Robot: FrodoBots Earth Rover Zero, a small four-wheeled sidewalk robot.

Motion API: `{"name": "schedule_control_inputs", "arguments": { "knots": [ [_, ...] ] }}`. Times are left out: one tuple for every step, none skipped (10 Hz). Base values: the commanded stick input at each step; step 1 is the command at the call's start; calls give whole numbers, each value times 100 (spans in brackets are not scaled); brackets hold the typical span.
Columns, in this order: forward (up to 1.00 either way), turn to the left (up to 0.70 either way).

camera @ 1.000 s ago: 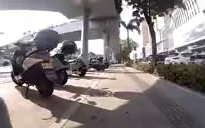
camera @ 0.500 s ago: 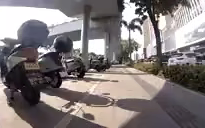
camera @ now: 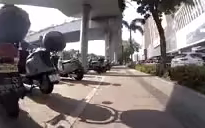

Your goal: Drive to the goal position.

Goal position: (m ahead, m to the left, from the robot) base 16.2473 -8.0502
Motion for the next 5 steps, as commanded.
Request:
{"name": "schedule_control_inputs", "arguments": {
  "knots": [
    [70,-7],
    [70,-12],
    [70,-2],
    [70,0],
    [70,0]
  ]
}}
